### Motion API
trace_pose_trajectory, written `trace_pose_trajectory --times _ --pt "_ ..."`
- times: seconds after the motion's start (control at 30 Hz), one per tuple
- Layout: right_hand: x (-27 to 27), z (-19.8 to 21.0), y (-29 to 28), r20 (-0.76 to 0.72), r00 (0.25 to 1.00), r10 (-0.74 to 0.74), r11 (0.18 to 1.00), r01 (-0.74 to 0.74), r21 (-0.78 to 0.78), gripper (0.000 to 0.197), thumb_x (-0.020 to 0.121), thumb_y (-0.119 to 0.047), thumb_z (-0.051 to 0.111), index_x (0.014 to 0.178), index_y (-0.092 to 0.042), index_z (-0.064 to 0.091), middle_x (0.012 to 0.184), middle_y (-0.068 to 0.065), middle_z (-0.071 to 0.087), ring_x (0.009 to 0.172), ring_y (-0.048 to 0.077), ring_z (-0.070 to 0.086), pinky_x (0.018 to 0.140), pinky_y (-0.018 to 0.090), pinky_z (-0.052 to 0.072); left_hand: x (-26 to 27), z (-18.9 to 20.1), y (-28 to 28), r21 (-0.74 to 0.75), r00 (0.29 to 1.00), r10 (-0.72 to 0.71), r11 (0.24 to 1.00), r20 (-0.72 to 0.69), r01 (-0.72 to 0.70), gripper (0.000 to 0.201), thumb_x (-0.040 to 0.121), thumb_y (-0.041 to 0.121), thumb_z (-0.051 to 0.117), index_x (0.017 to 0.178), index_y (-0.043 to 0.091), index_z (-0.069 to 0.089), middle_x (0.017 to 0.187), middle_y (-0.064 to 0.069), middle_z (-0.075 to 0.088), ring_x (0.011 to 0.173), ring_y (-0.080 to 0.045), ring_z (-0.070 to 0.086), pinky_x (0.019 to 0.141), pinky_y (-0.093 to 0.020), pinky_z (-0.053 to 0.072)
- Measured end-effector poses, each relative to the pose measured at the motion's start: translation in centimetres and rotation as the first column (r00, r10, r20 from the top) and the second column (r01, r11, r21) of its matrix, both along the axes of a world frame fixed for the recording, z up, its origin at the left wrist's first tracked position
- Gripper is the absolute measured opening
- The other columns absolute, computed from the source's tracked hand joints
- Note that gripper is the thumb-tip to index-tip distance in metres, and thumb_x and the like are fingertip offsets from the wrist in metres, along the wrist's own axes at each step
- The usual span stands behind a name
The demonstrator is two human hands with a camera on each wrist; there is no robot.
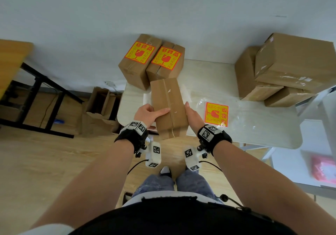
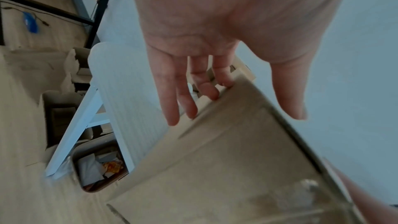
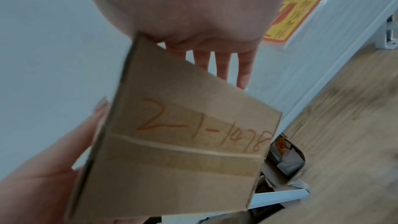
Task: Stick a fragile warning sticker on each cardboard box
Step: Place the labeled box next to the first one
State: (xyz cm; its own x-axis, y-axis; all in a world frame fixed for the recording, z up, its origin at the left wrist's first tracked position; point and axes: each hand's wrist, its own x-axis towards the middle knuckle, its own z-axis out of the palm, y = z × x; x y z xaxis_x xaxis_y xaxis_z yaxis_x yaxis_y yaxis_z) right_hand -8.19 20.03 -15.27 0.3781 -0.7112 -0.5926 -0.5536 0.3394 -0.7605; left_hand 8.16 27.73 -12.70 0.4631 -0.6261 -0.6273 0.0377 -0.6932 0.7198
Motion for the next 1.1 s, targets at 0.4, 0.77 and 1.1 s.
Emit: trace_pose_trajectory --times 0.4,0.77,1.1 --pt "2.9 1.2 -5.4 -0.042 0.997 -0.068 0.968 0.056 -0.244 0.055 0.102 -0.041 0.042 0.149 -0.015 0.034 0.15 0.009 0.041 0.138 0.023 0.039 0.11 0.033 0.031 4.4 0.2 -4.5 -0.006 0.959 0.132 0.991 0.252 -0.134 0.041 0.074 0.059 0.068 0.093 0.025 0.059 0.099 -0.001 0.067 0.095 -0.023 0.065 0.089 -0.041 0.055" --pt "10.6 4.6 -14.3 -0.001 0.938 -0.348 0.934 0.347 0.08 0.081 0.093 -0.034 0.061 0.154 -0.011 0.012 0.156 0.019 0.026 0.141 0.039 0.031 0.11 0.048 0.031 12.7 2.6 -13.1 0.16 0.925 0.184 0.956 0.331 -0.247 0.124 0.064 0.048 0.08 0.156 0.029 -0.001 0.163 -0.008 -0.002 0.148 -0.036 0.016 0.115 -0.053 0.027" --pt "14.1 2.4 -16.4 -0.238 0.968 0.082 0.991 -0.104 -0.082 0.043 0.094 -0.004 0.049 0.136 -0.003 0.043 0.115 0.017 0.06 0.101 0.03 0.059 0.085 0.038 0.049 15.1 -0.2 -16.5 0.247 0.932 0.103 0.949 0.347 -0.197 0.118 0.04 0.074 0.082 0.133 0.01 0.048 0.126 -0.011 0.06 0.113 -0.035 0.06 0.093 -0.046 0.053"
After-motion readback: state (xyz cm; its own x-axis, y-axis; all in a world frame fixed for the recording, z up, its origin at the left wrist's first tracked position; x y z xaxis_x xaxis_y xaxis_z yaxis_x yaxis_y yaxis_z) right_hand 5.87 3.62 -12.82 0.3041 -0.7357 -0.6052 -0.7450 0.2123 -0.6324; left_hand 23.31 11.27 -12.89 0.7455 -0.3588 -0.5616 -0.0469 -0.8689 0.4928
